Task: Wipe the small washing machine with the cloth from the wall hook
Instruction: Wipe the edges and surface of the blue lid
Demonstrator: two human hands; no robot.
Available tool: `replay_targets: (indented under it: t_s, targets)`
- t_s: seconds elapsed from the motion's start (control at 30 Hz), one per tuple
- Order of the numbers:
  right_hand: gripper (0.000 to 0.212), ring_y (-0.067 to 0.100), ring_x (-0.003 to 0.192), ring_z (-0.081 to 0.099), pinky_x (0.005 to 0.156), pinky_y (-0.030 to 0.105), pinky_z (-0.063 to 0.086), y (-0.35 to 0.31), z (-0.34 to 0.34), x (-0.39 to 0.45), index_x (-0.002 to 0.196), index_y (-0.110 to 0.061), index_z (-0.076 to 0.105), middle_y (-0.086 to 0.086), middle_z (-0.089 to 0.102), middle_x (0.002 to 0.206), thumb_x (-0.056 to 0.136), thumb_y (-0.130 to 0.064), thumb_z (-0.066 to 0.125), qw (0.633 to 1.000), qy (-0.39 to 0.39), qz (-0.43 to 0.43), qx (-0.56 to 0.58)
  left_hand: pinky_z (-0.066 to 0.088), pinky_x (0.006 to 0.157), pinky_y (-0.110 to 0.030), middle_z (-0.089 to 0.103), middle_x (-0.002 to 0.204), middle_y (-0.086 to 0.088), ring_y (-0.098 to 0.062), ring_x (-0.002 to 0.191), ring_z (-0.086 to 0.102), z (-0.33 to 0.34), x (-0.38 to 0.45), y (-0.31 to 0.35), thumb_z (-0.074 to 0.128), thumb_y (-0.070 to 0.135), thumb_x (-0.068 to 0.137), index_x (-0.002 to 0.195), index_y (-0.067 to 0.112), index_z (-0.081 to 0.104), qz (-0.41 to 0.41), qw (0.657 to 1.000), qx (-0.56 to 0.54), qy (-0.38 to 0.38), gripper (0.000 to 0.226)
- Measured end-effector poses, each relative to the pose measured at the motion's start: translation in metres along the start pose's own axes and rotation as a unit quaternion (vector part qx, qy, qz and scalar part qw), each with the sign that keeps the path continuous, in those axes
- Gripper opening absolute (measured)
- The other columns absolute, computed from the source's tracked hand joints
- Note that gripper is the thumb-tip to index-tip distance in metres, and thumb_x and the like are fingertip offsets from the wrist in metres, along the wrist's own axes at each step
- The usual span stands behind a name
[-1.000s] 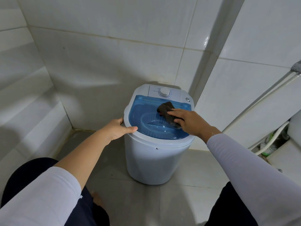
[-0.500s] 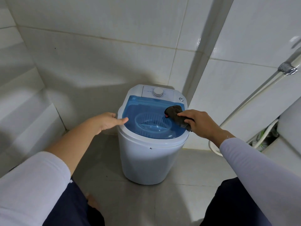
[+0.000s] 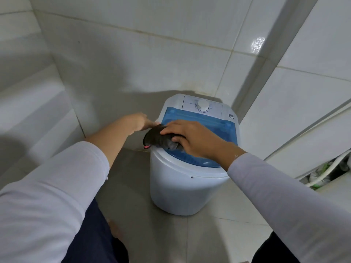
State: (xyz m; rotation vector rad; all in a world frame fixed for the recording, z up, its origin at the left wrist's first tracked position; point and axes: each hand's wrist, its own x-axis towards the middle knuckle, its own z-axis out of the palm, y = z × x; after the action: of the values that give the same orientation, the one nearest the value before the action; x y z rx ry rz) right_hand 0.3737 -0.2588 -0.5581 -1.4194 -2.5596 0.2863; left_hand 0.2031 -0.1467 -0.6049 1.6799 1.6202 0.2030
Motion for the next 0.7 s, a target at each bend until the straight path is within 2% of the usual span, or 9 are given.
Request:
replay_targets:
  t_s: [0.07, 0.13, 0.23, 0.3, 0.33, 0.4, 0.5, 0.57, 0.7]
  targets:
    - [0.034, 0.021, 0.121, 0.049, 0.101, 0.034, 0.042, -0.008, 0.011, 0.007, 0.122, -0.016, 0.057, 0.003, 0.051, 0.137, 0.091, -0.01, 0.046, 0.999, -0.036, 0.001, -0.031, 0.029, 0.11, -0.041, 0.033, 0.152, -0.016, -0.032, 0.137, 0.034, 0.0, 0.002, -0.002, 0.057, 0.055, 0.085, 0.144, 0.004, 0.034, 0.002, 1.0, -0.005, -0.001, 0.081]
    - [0.03, 0.024, 0.118, 0.05, 0.097, 0.037, 0.045, -0.016, 0.021, 0.01, 0.117, -0.012, 0.056, 0.006, 0.049, 0.138, 0.088, -0.011, 0.046, 0.998, -0.045, 0.022, -0.043, 0.031, 0.107, -0.038, 0.038, 0.148, -0.016, -0.031, 0.134, 0.038, 0.001, 0.005, -0.003, 0.059, 0.05, 0.086, 0.141, 0.002, 0.038, 0.012, 1.0, -0.018, 0.005, 0.076]
    - [0.027, 0.025, 0.095, 0.055, 0.08, 0.037, 0.049, -0.023, 0.033, 0.016, 0.11, -0.013, 0.048, 0.01, 0.055, 0.121, 0.084, -0.015, 0.047, 0.997, -0.038, 0.052, -0.032, 0.032, 0.109, -0.039, 0.039, 0.147, -0.017, -0.031, 0.134, 0.038, 0.001, 0.01, -0.005, 0.062, 0.048, 0.084, 0.139, -0.001, 0.039, 0.022, 0.998, -0.051, 0.003, 0.077]
    - [0.035, 0.024, 0.087, 0.054, 0.074, 0.037, 0.047, -0.024, 0.038, 0.018, 0.117, -0.015, 0.044, 0.01, 0.057, 0.116, 0.082, -0.022, 0.043, 0.998, -0.028, 0.043, -0.031, 0.03, 0.113, -0.041, 0.033, 0.152, -0.016, -0.03, 0.138, 0.033, 0.002, 0.011, -0.006, 0.063, 0.048, 0.083, 0.145, 0.002, 0.031, 0.019, 0.998, -0.064, -0.005, 0.083]
    - [0.042, 0.025, 0.089, 0.054, 0.075, 0.037, 0.047, -0.024, 0.04, 0.018, 0.123, -0.018, 0.042, 0.01, 0.056, 0.12, 0.081, -0.025, 0.041, 0.999, -0.024, 0.032, -0.035, 0.029, 0.113, -0.041, 0.03, 0.153, -0.016, -0.03, 0.14, 0.031, 0.002, 0.011, -0.006, 0.064, 0.047, 0.084, 0.147, 0.003, 0.028, 0.021, 0.997, -0.069, -0.004, 0.085]
    - [0.047, 0.029, 0.11, 0.053, 0.087, 0.042, 0.046, -0.023, 0.045, 0.017, 0.134, -0.027, 0.039, 0.009, 0.048, 0.136, 0.088, -0.036, 0.037, 0.997, -0.024, 0.017, -0.065, 0.029, 0.113, -0.04, 0.029, 0.154, -0.015, -0.03, 0.141, 0.03, 0.004, 0.013, -0.007, 0.064, 0.045, 0.085, 0.148, 0.004, 0.024, 0.024, 0.997, -0.077, 0.004, 0.085]
    - [0.046, 0.027, 0.136, 0.035, 0.106, 0.046, 0.035, -0.017, 0.053, 0.013, 0.137, -0.036, 0.039, 0.006, 0.035, 0.15, 0.093, -0.046, 0.029, 0.994, -0.029, 0.024, -0.103, 0.028, 0.112, -0.039, 0.029, 0.154, -0.015, -0.03, 0.14, 0.03, 0.006, 0.015, -0.006, 0.062, 0.045, 0.086, 0.148, 0.004, 0.024, 0.028, 0.997, -0.068, 0.015, 0.084]
    - [0.043, 0.025, 0.14, 0.03, 0.111, 0.045, 0.031, -0.012, 0.057, 0.008, 0.138, -0.034, 0.039, 0.004, 0.034, 0.152, 0.096, -0.042, 0.032, 0.994, -0.016, 0.037, -0.098, 0.028, 0.111, -0.038, 0.03, 0.154, -0.015, -0.03, 0.14, 0.031, 0.006, 0.014, -0.005, 0.061, 0.045, 0.086, 0.148, 0.003, 0.024, 0.03, 0.998, -0.057, 0.023, 0.083]
    - [0.042, 0.023, 0.14, 0.031, 0.112, 0.041, 0.028, -0.006, 0.056, -0.001, 0.138, -0.03, 0.04, 0.001, 0.037, 0.15, 0.097, -0.036, 0.036, 0.995, 0.0, 0.052, -0.085, 0.027, 0.113, -0.039, 0.026, 0.156, -0.014, -0.03, 0.142, 0.029, 0.007, 0.013, -0.004, 0.063, 0.041, 0.086, 0.149, 0.004, 0.021, 0.03, 0.997, -0.066, 0.034, 0.084]
